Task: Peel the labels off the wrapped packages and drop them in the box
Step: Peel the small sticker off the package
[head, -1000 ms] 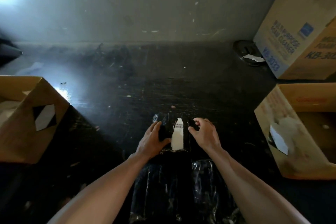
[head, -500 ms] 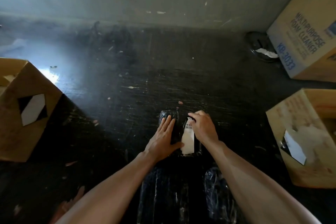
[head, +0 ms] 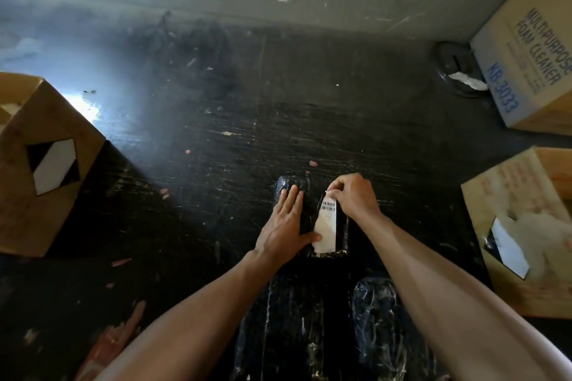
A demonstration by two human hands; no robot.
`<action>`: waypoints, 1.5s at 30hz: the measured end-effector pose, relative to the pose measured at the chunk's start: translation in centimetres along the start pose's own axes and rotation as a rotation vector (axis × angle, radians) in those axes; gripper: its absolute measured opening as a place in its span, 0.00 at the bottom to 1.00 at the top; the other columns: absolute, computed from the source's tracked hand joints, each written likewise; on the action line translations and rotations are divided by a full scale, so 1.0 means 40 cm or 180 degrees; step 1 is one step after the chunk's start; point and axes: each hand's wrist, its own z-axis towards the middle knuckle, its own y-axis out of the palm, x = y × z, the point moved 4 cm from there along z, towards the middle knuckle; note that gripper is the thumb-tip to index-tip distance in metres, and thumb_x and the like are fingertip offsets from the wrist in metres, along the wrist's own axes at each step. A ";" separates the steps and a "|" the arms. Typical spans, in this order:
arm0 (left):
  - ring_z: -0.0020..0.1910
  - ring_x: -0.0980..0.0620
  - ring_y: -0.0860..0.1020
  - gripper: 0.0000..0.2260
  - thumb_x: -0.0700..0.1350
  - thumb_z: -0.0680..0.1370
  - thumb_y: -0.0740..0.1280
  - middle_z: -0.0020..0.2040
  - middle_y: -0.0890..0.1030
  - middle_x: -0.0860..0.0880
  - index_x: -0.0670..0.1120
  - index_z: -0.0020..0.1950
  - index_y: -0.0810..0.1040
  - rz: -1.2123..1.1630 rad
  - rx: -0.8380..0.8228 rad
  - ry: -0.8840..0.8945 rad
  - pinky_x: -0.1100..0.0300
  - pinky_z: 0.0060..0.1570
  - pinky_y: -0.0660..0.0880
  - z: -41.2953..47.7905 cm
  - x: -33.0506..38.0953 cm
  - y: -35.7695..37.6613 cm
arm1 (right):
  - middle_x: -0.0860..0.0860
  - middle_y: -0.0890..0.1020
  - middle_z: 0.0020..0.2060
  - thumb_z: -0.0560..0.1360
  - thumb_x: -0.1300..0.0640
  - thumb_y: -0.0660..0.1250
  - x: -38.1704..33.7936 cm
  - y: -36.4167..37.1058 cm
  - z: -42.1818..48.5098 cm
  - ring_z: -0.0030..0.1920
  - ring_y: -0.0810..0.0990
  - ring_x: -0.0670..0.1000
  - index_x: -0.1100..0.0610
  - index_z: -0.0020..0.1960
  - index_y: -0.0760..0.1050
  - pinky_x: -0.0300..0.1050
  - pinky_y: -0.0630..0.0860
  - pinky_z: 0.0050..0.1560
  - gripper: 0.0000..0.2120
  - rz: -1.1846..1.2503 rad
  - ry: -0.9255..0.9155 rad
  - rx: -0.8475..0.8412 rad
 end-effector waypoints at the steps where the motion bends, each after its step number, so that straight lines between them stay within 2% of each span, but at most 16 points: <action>1: 0.78 0.51 0.36 0.49 0.60 0.73 0.71 0.80 0.40 0.48 0.45 0.81 0.43 -0.0015 -0.0007 -0.0020 0.54 0.75 0.42 0.000 0.000 0.000 | 0.48 0.84 0.43 0.77 0.60 0.72 -0.003 0.002 0.002 0.44 0.80 0.45 0.55 0.46 0.84 0.36 0.70 0.38 0.03 -0.0059 -0.0004 -0.0057; 4: 0.78 0.50 0.37 0.50 0.60 0.73 0.72 0.80 0.40 0.48 0.44 0.81 0.43 -0.0082 -0.0036 -0.0070 0.51 0.78 0.44 0.003 -0.002 0.002 | 0.49 0.82 0.45 0.79 0.60 0.68 -0.007 0.012 0.001 0.47 0.81 0.48 0.56 0.47 0.81 0.39 0.71 0.38 0.04 -0.0168 -0.0098 -0.0124; 7: 0.78 0.49 0.37 0.50 0.60 0.72 0.73 0.81 0.40 0.48 0.44 0.81 0.44 -0.0079 -0.0018 -0.0069 0.53 0.77 0.44 0.005 -0.001 0.002 | 0.50 0.79 0.48 0.80 0.58 0.66 -0.001 0.012 -0.012 0.49 0.78 0.49 0.55 0.48 0.79 0.43 0.71 0.44 0.04 -0.0216 -0.0235 -0.0096; 12: 0.78 0.49 0.37 0.50 0.60 0.73 0.73 0.81 0.41 0.48 0.44 0.81 0.44 -0.0085 0.0009 -0.0060 0.54 0.76 0.43 0.003 -0.003 0.003 | 0.47 0.77 0.47 0.81 0.55 0.64 0.016 0.012 -0.054 0.49 0.76 0.47 0.51 0.47 0.77 0.47 0.76 0.51 0.05 -0.0086 -0.0388 -0.0050; 17: 0.79 0.46 0.39 0.48 0.60 0.74 0.71 0.80 0.41 0.45 0.41 0.80 0.45 0.0229 -0.0025 0.0024 0.51 0.77 0.44 0.004 0.016 -0.006 | 0.45 0.77 0.48 0.79 0.56 0.67 0.015 0.021 -0.061 0.50 0.77 0.47 0.51 0.49 0.76 0.47 0.77 0.51 0.01 0.0045 -0.0319 0.0094; 24: 0.78 0.49 0.37 0.48 0.63 0.75 0.68 0.80 0.40 0.46 0.43 0.81 0.43 0.0386 -0.0177 0.0469 0.50 0.78 0.44 0.016 -0.002 -0.005 | 0.45 0.79 0.41 0.77 0.58 0.69 -0.003 0.024 -0.059 0.44 0.78 0.45 0.49 0.44 0.75 0.49 0.79 0.47 0.06 -0.0032 -0.0276 0.0217; 29: 0.79 0.48 0.39 0.49 0.63 0.74 0.70 0.81 0.42 0.45 0.42 0.81 0.45 0.0329 -0.0171 0.0397 0.52 0.77 0.43 0.031 -0.008 0.005 | 0.45 0.78 0.42 0.80 0.58 0.66 -0.011 0.012 -0.075 0.44 0.77 0.45 0.49 0.45 0.73 0.45 0.76 0.44 0.07 0.0023 -0.0286 0.0094; 36: 0.79 0.47 0.40 0.49 0.61 0.73 0.71 0.81 0.43 0.46 0.42 0.81 0.46 0.0272 -0.0130 0.0367 0.56 0.75 0.40 0.036 -0.008 0.004 | 0.45 0.79 0.42 0.80 0.57 0.65 0.000 0.000 -0.131 0.43 0.78 0.44 0.48 0.45 0.74 0.48 0.79 0.46 0.06 0.0153 -0.0450 -0.0125; 45: 0.79 0.47 0.41 0.50 0.62 0.72 0.72 0.81 0.44 0.45 0.42 0.80 0.46 0.0353 -0.0202 0.0264 0.51 0.78 0.45 0.030 0.001 0.000 | 0.46 0.79 0.44 0.80 0.57 0.65 -0.015 -0.012 -0.220 0.45 0.79 0.45 0.47 0.47 0.73 0.50 0.81 0.49 0.05 0.0281 -0.0474 -0.0177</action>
